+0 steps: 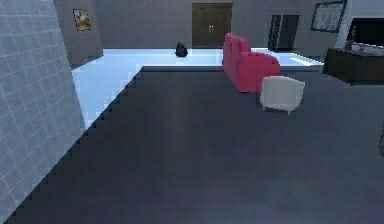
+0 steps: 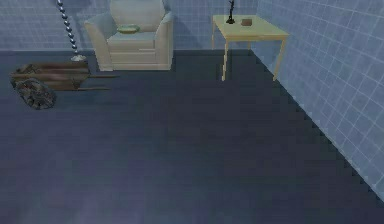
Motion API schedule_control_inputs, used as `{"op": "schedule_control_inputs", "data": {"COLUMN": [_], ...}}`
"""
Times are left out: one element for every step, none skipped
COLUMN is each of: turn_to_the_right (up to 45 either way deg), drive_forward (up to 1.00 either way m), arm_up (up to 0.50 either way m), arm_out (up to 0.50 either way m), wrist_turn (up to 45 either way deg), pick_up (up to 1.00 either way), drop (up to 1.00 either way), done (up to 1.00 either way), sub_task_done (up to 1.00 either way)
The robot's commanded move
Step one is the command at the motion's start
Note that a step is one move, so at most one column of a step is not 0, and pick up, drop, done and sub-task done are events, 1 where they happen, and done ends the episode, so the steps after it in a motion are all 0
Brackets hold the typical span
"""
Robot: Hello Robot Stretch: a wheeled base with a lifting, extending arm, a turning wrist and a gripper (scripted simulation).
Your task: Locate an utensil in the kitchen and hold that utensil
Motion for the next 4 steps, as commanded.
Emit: {"op": "schedule_control_inputs", "data": {"turn_to_the_right": [6.0, 0.0, -27.0, 0.0], "drive_forward": [0.0, 0.5, 0.0, 1.0], "arm_up": [0.0, 0.0, 0.0, 0.0], "arm_out": [0.0, 0.0, 0.0, 0.0], "wrist_turn": [0.0, 0.0, 0.0, 0.0], "pick_up": [0.0, 0.0, 0.0, 0.0], "drop": [0.0, 0.0, 0.0, 0.0], "done": [0.0, 0.0, 0.0, 0.0], "sub_task_done": [0.0, 0.0, 0.0, 0.0]}}
